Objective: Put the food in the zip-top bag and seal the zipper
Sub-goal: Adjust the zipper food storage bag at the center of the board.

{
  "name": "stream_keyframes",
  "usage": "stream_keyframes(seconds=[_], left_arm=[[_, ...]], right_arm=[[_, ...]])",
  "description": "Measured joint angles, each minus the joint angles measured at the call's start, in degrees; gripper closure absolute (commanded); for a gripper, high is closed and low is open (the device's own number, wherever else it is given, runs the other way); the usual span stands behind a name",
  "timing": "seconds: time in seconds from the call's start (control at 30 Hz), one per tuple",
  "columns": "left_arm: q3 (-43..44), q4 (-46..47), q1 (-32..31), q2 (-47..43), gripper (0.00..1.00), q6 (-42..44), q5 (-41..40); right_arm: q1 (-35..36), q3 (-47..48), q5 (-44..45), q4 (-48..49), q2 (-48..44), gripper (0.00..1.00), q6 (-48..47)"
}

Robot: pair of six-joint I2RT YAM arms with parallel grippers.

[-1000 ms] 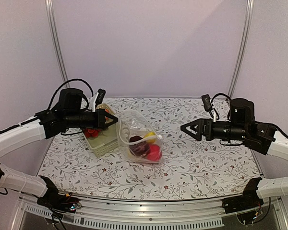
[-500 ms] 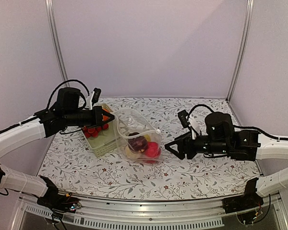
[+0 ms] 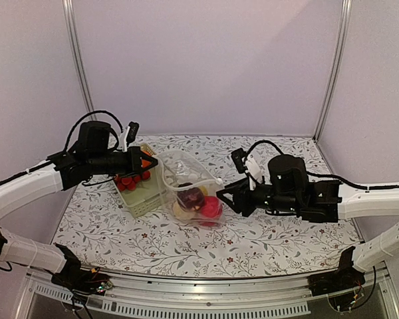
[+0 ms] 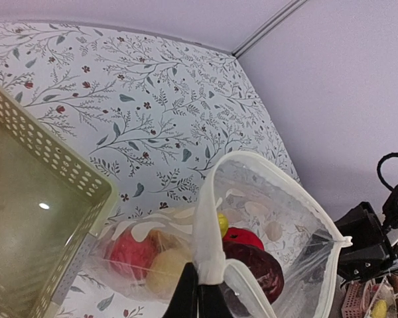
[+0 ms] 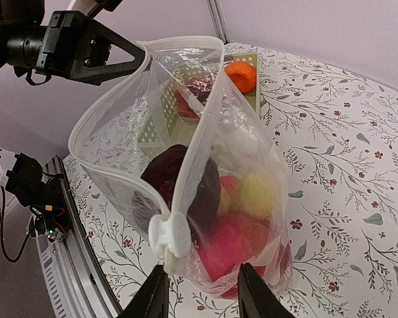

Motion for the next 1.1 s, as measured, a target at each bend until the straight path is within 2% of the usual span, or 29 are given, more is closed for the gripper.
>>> stream_keyframes(seconds=[0.17,0.2,0.47,0.7,1.0,1.03,1.07,1.1], left_arm=[[0.0,0.0,0.1,0.0,1.0,0.0,0.0],[0.0,0.0,0.1,0.0,1.0,0.0,0.0],[0.0,-0.1,1.0,-0.1,1.0,0.2,0.0],[0.0,-2.6,4.3,-2.9,1.0,1.9,1.3],[-4.8,-2.9,5.3,-4.9,1.0,4.6,8.4],[-5.5,-2.8,5.4,-5.0,0.99,5.5,9.3],[-6.0,-2.9,5.4,-5.1,0.93,6.4,10.0],[-6.5,-2.9,5.4,-5.5,0.82,7.4,10.6]], right_arm=[[0.1,0.1,0.7,2.4,1.6,0.98,-0.3],[0.1,0.1,1.0,2.9,1.8,1.0,-0.3],[0.1,0.1,2.4,4.3,1.2,1.0,-0.9],[0.1,-1.8,5.0,4.5,-5.5,1.0,-0.9],[0.1,-4.5,5.2,5.0,-6.3,1.0,1.6],[0.1,-4.7,4.9,5.0,-5.8,1.0,1.9],[0.1,-4.8,4.7,5.0,-5.3,1.0,2.2],[0.1,-4.9,4.3,5.0,-5.0,1.0,2.4]])
